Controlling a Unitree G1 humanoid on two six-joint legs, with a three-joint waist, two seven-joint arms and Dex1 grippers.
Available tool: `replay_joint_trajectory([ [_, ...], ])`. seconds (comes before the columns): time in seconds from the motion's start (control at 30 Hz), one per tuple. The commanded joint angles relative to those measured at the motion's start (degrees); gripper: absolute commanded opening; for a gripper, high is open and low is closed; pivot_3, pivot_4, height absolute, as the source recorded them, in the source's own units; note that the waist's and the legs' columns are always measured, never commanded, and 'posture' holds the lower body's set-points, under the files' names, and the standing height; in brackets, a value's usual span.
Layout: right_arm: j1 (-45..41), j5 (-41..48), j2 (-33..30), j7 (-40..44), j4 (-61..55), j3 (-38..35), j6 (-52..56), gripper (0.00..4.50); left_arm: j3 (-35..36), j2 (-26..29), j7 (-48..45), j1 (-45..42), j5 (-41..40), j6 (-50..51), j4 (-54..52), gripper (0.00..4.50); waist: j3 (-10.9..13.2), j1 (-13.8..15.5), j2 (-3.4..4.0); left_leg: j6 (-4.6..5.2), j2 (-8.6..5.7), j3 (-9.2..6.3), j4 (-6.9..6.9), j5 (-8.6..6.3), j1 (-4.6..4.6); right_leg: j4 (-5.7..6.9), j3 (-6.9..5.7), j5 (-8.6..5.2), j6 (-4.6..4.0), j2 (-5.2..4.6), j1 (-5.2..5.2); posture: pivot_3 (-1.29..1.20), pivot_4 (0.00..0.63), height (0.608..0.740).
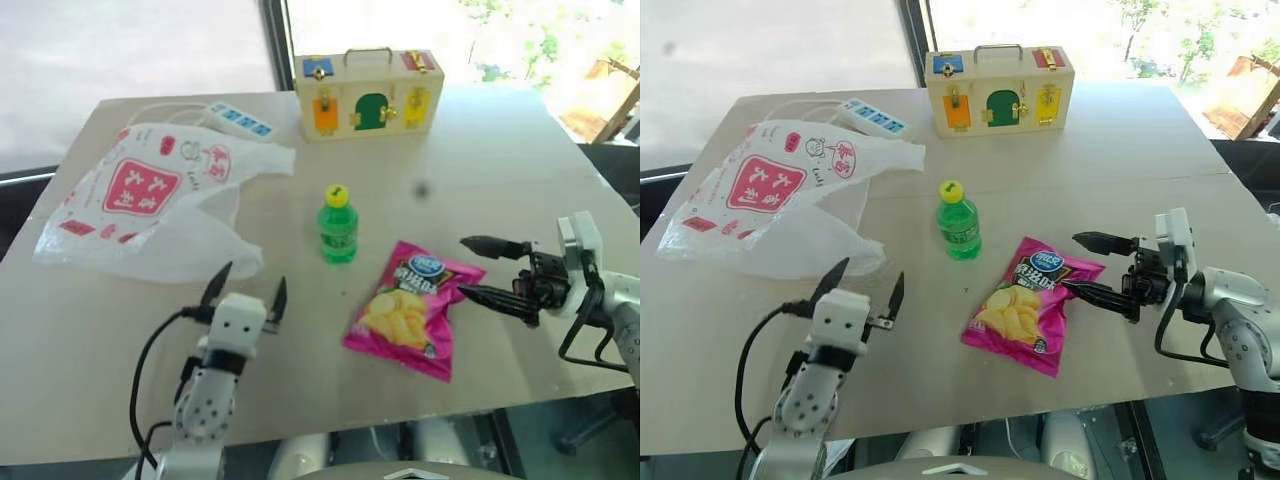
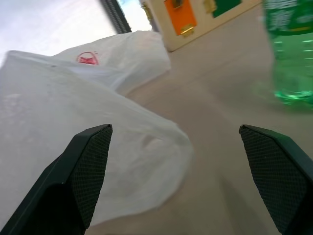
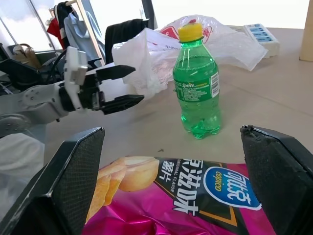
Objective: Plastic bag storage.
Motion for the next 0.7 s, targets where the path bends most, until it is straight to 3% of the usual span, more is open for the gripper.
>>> replay_joint_trajectory([
  [0.03, 0.2, 0.2, 0.1, -0.2, -0.8, -1.4, -1.1, 4.50, -0.8, -1.6, 0.8, -2.5, -1.0, 0.2, 0.1, 4.42, 0.0, 0.2, 0.00, 0.00, -0.01, -0.03, 0.02, 0.00, -0.01, 0.01, -0.04, 0.00, 0.00, 0.01, 0.00, 0.00, 0.150, 0.740],
  [0.27, 0.1, 0.1, 0.3, -0.9, -1.0, -1.5, -1.1, 4.50, -0.4, -8.3, 4.9, -12.7, -2.2, 6.9, 7.9, 4.42, 0.0, 0.0, -0.01, 0.00, -0.07, -0.02, 0.16, 0.01, 0.00, 0.11, -0.20, 0.04, 0.07, 0.08, 0.03, 0.00, 0.150, 0.740],
  [0.57, -0.4, 0.2, 0.2, -2.1, -1.1, -1.8, -1.2, 4.50, 5.0, -10.0, 5.1, -20.7, -9.2, 8.3, 15.3, 4.42, 0.0, -0.1, -0.01, -0.02, -0.09, -0.19, 0.25, 0.02, 0.00, 0.16, -0.23, 0.05, 0.09, 0.19, 0.03, 0.00, 0.150, 0.740],
  [0.7, -0.2, 0.2, 0.2, -2.5, -1.3, -1.9, -1.2, 4.50, 5.1, -9.7, 0.5, -20.0, -15.0, 5.4, 12.3, 3.17, 0.0, -0.1, -0.01, -0.02, -0.10, -0.22, 0.34, 0.02, -0.04, 0.17, -0.23, 0.06, 0.10, 0.18, 0.03, 0.00, 0.150, 0.740],
])
